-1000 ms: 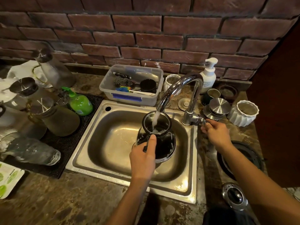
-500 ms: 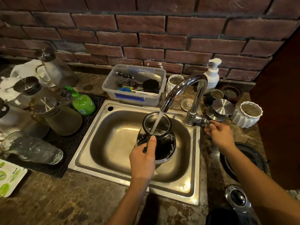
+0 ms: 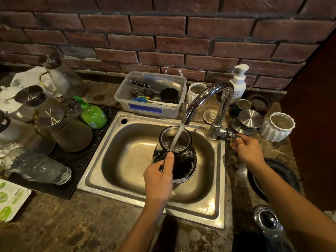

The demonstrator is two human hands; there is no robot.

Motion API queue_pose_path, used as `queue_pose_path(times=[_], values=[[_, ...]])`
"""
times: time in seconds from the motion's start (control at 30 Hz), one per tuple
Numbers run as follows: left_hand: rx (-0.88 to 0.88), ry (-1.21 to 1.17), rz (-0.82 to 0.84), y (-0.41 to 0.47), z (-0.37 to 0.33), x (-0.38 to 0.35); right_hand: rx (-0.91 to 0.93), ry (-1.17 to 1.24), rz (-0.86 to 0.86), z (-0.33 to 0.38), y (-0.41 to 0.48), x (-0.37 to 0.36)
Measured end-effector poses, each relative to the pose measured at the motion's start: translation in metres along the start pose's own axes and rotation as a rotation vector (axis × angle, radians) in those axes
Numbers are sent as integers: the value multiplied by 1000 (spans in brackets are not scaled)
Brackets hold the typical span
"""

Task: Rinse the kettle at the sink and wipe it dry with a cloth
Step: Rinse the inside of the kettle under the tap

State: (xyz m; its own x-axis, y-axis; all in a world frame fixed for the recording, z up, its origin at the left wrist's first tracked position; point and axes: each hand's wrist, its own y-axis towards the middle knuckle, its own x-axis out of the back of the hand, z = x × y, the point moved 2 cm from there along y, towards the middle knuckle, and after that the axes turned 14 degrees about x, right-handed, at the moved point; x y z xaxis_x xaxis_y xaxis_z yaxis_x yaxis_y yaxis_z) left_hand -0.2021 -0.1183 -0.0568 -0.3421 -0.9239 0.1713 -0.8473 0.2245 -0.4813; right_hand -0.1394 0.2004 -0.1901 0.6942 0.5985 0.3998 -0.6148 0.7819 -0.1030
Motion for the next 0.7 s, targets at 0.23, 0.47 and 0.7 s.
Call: queue_pose_path(times=[0.23, 0.47, 0.7], values=[[-7, -9, -3, 1, 1, -1, -5, 7, 6, -2, 0, 0], [-22, 8, -17, 2, 6, -3, -12, 17, 21, 0, 0, 0], [-32, 40, -51, 5, 11, -5, -5, 30, 17, 5, -2, 0]])
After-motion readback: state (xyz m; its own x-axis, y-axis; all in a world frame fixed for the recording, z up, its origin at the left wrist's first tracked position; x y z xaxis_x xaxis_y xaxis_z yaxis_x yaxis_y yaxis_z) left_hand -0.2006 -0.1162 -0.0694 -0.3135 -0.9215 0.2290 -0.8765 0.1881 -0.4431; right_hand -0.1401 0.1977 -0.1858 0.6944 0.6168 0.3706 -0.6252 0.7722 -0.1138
